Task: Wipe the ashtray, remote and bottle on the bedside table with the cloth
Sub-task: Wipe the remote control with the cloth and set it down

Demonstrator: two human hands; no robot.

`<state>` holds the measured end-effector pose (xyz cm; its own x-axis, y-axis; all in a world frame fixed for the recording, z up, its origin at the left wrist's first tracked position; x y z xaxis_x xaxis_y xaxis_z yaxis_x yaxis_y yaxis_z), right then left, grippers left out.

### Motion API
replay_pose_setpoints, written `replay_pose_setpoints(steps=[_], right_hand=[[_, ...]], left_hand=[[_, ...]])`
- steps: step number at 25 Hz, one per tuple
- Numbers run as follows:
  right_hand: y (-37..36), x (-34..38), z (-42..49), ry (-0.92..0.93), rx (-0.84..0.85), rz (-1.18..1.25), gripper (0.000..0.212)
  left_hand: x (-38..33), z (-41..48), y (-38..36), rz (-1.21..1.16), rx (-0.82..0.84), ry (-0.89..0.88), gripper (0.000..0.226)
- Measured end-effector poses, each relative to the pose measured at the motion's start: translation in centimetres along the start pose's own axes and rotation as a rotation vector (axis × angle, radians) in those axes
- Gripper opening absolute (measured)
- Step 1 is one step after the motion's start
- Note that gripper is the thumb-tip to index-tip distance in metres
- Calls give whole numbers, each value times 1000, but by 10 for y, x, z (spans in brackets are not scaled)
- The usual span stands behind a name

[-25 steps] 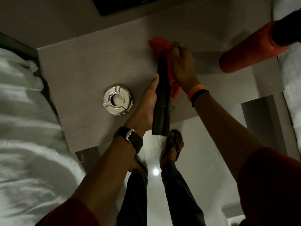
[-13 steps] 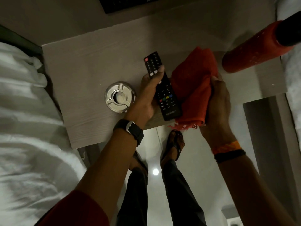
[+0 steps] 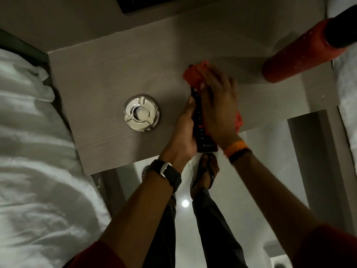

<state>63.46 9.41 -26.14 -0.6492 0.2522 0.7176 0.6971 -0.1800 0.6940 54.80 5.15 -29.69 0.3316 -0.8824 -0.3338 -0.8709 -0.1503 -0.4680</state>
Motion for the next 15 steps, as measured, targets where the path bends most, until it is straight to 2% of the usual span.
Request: replay_pose_setpoints(steps=[5, 9, 12, 13, 15], right_hand=[[23, -30, 79, -151, -48, 183, 32], [48, -9, 29, 38, -124, 184, 31], [15, 15, -34, 229, 13, 46, 31], [5, 15, -33, 234, 33, 33, 31], [-3, 4, -3, 105, 7, 77, 26]], left_hand=[[20, -8, 12, 60, -12, -24, 54], [-9, 2, 10, -54, -97, -38, 56], [-18, 3, -3, -110, -118, 10, 47], [-17, 3, -4, -80, -147, 5, 43], [-15, 2, 1, 25, -181, -22, 45]])
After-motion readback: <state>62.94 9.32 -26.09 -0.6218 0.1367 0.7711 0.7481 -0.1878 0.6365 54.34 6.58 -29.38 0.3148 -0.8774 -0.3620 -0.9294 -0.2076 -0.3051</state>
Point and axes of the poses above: each hand's wrist, its own z-axis towards the middle knuckle, its own y-axis out of the back of the hand, x = y × z, the point moved 6 cm from there along z, towards the middle knuckle, and after that the axes turned 6 degrees about z, right-handed, at the moved point
